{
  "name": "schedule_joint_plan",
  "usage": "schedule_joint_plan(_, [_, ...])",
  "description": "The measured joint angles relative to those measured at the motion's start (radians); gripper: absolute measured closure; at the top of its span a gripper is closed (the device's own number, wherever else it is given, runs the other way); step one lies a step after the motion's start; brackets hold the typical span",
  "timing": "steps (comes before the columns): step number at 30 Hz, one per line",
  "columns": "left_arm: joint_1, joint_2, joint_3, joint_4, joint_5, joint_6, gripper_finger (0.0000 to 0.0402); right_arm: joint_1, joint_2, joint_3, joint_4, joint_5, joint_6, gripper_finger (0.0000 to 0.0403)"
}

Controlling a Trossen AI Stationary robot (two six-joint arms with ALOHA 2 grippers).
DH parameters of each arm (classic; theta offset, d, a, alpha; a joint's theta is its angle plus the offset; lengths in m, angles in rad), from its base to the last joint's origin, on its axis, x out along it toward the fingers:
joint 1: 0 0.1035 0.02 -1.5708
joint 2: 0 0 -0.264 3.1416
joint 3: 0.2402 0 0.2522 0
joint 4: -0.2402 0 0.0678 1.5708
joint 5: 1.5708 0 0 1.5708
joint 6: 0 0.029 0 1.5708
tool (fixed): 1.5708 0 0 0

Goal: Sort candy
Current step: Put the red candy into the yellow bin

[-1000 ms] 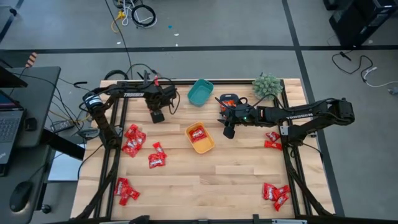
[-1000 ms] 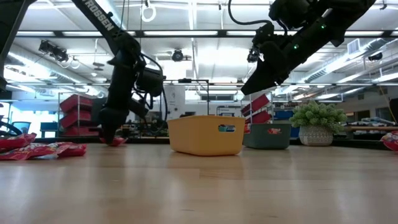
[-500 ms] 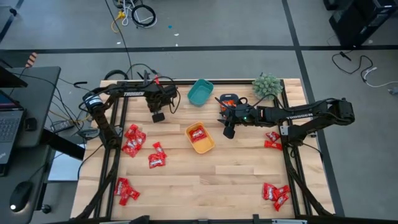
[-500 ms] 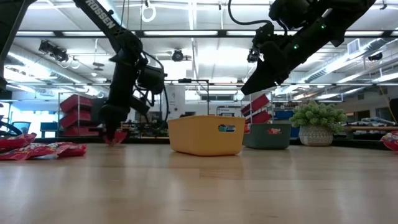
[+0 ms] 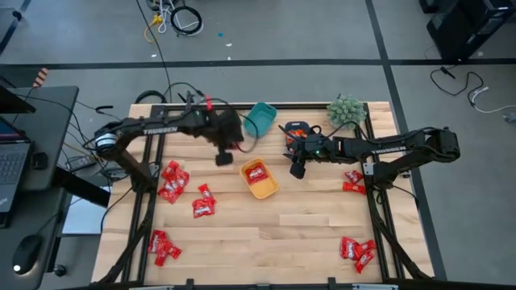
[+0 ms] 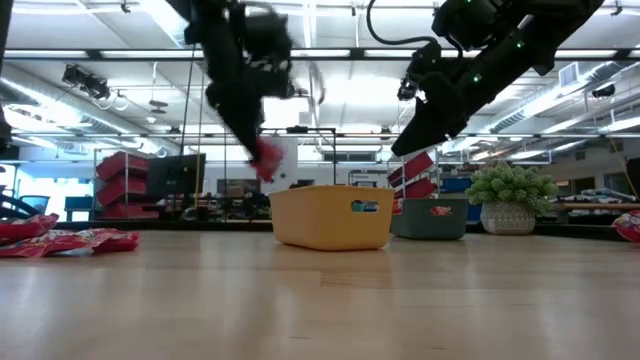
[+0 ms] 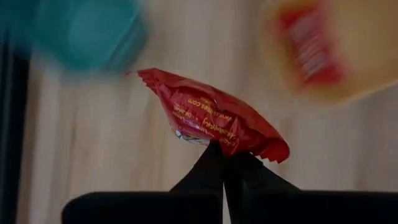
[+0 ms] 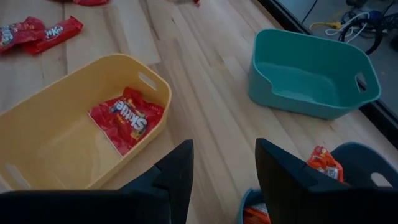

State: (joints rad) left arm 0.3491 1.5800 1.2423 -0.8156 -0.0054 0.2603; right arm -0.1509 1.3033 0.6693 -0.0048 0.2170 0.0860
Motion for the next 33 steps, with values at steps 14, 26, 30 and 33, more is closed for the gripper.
schedule_joint_plan(14, [-0.317, 0.099, 0.000, 0.323, -0.018, 0.181, 0.0401, 0.000, -0.001, 0.000, 0.013, 0.003, 0.001, 0.0245])
schedule_joint_plan(26, [-0.319, 0.200, 0.000, 0.323, -0.018, 0.239, 0.0401, 0.000, -0.001, 0.000, 0.011, 0.003, 0.000, 0.0245])
schedule_joint_plan(30, [-0.323, 0.217, 0.000, 0.315, 0.012, 0.229, 0.0401, 0.000, -0.001, 0.000, 0.011, 0.002, 0.001, 0.0245])
schedule_joint_plan(33, [-0.333, 0.228, 0.000, 0.315, 0.022, 0.227, 0.0401, 0.000, -0.001, 0.000, 0.011, 0.003, 0.001, 0.0245])
